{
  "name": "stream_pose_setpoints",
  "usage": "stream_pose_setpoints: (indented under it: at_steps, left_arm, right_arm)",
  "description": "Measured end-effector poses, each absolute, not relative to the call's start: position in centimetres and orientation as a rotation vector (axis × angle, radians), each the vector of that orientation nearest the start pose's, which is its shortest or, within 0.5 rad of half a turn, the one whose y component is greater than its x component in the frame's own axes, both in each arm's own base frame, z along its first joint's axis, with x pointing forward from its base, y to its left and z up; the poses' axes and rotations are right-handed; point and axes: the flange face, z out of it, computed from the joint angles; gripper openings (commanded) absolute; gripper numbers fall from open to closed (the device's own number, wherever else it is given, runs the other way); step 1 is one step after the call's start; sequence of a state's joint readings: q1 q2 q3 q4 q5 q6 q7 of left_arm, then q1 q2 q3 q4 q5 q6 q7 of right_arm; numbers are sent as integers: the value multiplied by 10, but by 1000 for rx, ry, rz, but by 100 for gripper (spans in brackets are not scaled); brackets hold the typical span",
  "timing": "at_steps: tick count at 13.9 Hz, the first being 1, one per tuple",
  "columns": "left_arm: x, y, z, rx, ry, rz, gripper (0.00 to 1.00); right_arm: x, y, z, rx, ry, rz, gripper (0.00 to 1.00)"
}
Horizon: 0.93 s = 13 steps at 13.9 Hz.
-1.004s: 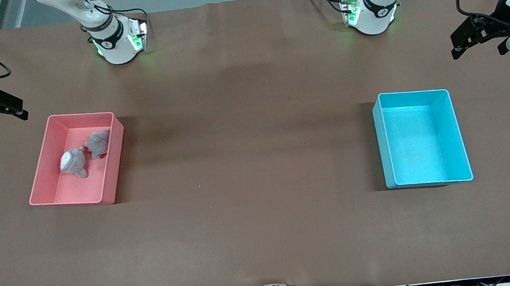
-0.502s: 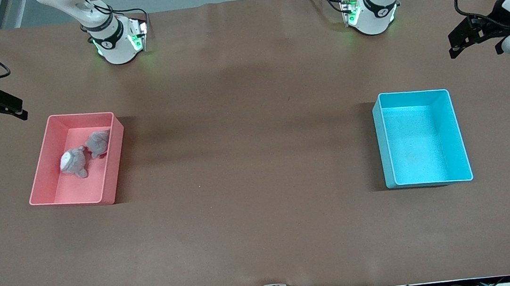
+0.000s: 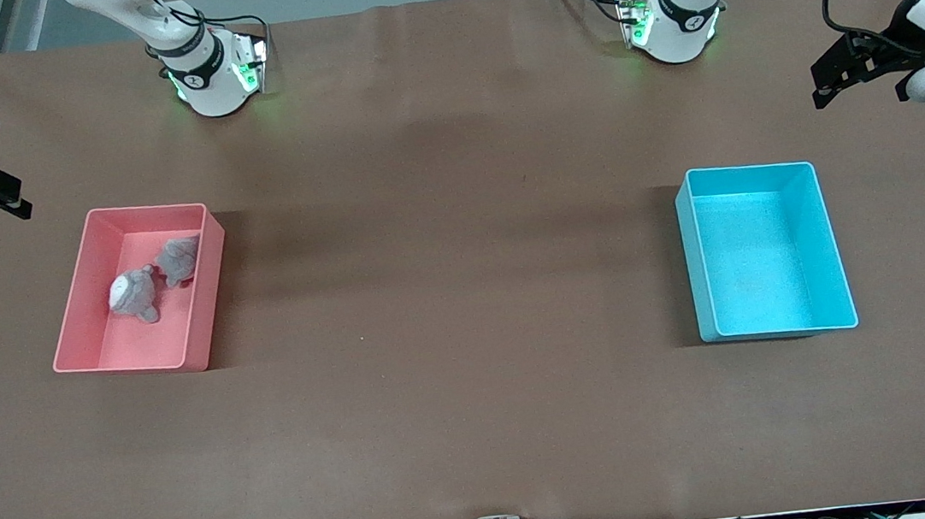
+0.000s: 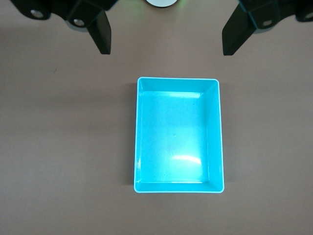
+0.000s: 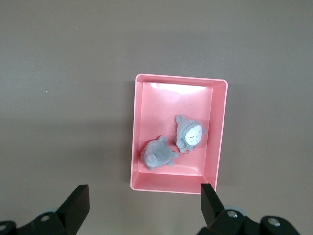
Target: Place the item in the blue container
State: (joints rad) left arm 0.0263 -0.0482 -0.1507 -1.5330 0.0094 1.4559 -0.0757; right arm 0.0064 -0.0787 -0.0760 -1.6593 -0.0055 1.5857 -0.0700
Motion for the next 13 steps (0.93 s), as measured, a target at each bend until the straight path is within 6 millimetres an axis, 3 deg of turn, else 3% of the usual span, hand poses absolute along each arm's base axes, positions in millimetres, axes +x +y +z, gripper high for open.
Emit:
stream_pose_setpoints:
  at_steps: [2, 4, 8, 11, 13]
  left_arm:
    - [525, -67, 655, -3121, 76, 50, 100]
    - [527, -68, 653, -3122, 78, 45, 100]
    - [533, -67, 646, -3124, 77, 51, 100]
    - [535, -67, 644, -3124, 75, 54, 100]
    - [535, -67, 644, -3124, 75, 53, 100]
  right_arm:
    - [541, -49, 614, -3144, 27, -19, 100]
    - [556, -62, 589, -3146, 63, 11, 100]
    - [592, -87, 509, -3144, 123, 143, 100]
    - [596, -100, 456, -3140, 152, 174, 100]
    - [586, -103, 407, -3140, 162, 173, 100]
